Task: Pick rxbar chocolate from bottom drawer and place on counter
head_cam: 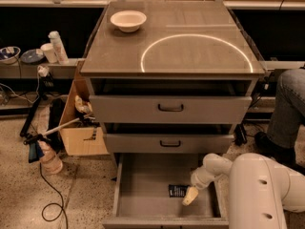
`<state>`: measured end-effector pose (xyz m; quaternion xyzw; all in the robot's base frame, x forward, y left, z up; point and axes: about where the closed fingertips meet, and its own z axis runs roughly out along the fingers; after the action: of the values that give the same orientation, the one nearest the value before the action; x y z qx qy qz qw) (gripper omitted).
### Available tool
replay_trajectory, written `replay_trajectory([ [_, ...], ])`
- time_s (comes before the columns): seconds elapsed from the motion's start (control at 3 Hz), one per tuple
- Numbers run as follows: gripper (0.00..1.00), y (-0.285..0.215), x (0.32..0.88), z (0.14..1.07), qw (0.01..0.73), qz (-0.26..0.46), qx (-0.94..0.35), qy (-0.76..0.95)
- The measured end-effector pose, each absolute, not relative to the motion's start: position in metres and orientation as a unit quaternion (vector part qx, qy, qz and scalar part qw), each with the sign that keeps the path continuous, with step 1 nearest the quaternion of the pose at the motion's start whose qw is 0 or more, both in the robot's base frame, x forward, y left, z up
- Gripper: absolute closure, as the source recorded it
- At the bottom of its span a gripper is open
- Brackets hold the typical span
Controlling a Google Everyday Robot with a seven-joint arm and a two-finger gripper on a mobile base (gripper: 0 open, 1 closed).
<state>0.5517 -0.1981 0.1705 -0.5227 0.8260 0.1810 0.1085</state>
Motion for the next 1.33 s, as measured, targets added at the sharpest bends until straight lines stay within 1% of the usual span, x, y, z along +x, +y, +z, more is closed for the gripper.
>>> replay_trajectory([
  [1.33,0.00,-0.192,0.556,0.147,0.128,0.184,-0.498,0.838],
])
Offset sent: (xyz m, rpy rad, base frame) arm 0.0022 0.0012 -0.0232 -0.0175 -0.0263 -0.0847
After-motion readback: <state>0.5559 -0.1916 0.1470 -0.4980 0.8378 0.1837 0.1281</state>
